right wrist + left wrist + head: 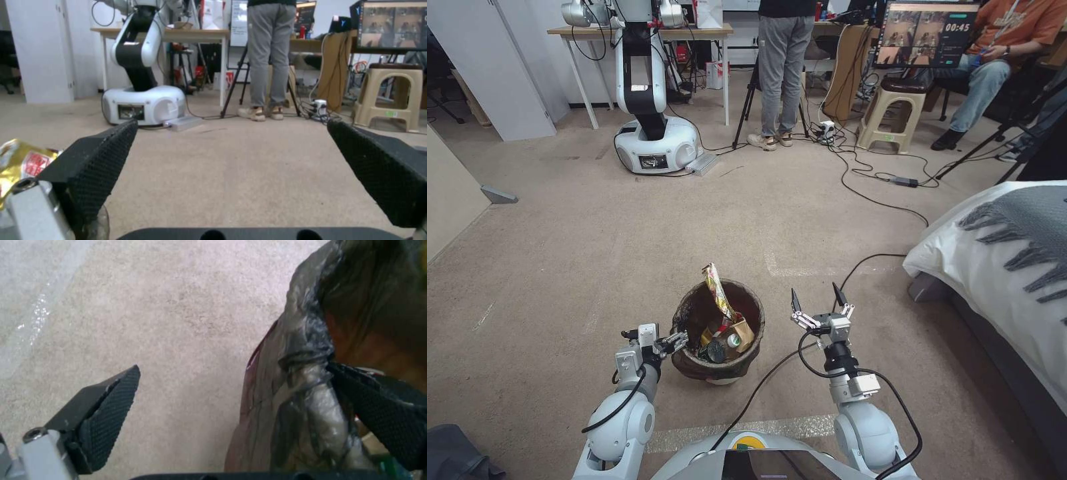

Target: Pick up the trash bin, then pick up the garbage from the floor and place it into the trash bin.

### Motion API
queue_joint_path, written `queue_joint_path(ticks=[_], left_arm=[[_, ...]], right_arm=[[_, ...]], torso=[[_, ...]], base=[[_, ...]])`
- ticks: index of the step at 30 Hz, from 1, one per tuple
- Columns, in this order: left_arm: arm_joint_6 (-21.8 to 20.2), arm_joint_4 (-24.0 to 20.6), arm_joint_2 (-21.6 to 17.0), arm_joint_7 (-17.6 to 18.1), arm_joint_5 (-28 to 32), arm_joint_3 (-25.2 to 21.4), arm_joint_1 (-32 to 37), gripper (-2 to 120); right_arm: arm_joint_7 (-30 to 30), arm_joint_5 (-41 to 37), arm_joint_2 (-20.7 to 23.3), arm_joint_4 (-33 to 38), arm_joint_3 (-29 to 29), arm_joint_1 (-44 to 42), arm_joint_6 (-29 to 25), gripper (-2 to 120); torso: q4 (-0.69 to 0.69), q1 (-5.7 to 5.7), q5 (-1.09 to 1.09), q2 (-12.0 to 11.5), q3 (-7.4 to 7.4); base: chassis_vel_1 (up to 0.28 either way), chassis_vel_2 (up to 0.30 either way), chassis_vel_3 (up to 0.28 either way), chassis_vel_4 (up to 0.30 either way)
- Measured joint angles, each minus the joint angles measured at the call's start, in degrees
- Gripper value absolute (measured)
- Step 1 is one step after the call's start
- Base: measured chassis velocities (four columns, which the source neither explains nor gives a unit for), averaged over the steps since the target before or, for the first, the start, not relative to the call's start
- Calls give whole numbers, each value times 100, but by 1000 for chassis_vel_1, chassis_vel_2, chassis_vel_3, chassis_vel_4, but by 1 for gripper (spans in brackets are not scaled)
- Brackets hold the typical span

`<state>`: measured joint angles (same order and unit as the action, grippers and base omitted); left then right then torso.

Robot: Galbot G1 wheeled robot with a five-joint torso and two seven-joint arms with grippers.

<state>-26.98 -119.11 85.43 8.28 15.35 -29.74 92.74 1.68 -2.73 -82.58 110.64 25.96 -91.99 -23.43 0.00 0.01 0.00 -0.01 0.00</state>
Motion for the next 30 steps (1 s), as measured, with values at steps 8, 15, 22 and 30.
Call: queue_joint_path(ticks=[8,15,22,30], left_arm=[[162,-136,-5,-18,-22,14,10,100],[1136,-405,-23,-531,-324,64,36,100],[2176,-607,-9,-829,-1101,57,83,100],[3428,-519,-37,-916,-1347,-10,465,100]], right_arm=[[18,10,4,-6,-4,-5,-20,100],[29,26,-6,-23,-4,-5,-120,100],[-29,34,-54,37,28,-2,-260,100],[-115,204,-224,144,-53,-245,-466,100]], torso=[[0,0,0,0,0],[0,0,0,0,0],[-1,-1,0,0,-1],[0,-1,0,0,-1]], base=[[0,0,0,0],[0,0,0,0],[0,0,0,0],[0,0,0,0]])
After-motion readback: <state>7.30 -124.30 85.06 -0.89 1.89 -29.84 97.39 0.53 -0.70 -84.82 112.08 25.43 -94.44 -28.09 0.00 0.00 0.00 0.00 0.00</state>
